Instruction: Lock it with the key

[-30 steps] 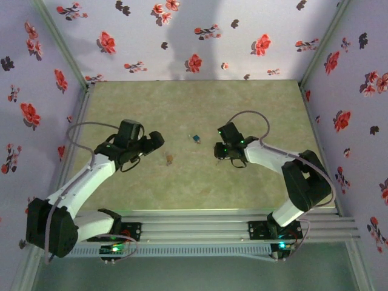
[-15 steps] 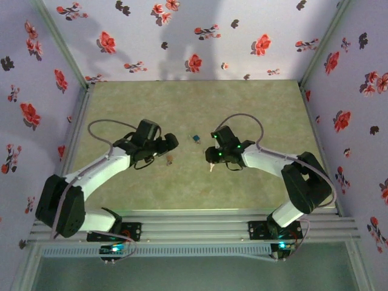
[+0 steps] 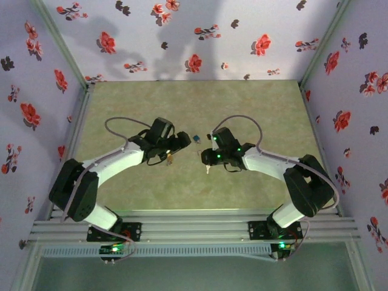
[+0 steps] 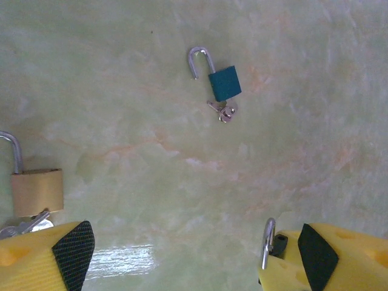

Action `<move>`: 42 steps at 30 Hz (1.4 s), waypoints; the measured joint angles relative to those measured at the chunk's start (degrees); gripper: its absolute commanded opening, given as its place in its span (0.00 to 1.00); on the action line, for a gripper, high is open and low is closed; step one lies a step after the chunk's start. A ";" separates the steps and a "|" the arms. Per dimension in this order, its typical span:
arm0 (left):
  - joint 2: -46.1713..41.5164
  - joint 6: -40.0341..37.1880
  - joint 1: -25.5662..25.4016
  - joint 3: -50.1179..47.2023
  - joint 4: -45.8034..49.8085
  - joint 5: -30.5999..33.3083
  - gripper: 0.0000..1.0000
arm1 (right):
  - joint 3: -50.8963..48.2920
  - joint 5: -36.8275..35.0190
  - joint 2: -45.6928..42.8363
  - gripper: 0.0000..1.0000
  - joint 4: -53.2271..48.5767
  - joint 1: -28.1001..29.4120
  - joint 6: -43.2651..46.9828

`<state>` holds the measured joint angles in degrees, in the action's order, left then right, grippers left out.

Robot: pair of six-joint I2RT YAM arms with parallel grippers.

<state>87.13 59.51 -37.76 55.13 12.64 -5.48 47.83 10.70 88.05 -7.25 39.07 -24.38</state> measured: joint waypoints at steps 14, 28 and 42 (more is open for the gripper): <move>4.79 3.63 -3.50 0.98 -6.34 -2.73 0.74 | -0.35 1.84 -0.33 0.31 0.59 1.07 0.24; 7.69 6.32 -4.72 0.98 -11.47 -5.18 0.50 | -0.83 3.23 -1.07 0.30 1.92 1.14 0.44; 7.87 6.62 -5.01 0.76 -13.81 -5.95 0.36 | -1.09 3.78 -1.79 0.30 2.75 1.25 0.42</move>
<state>95.00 66.13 -42.76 55.90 -1.17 -11.42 46.74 14.48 86.26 -4.49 40.32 -23.97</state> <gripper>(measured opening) 0.361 0.303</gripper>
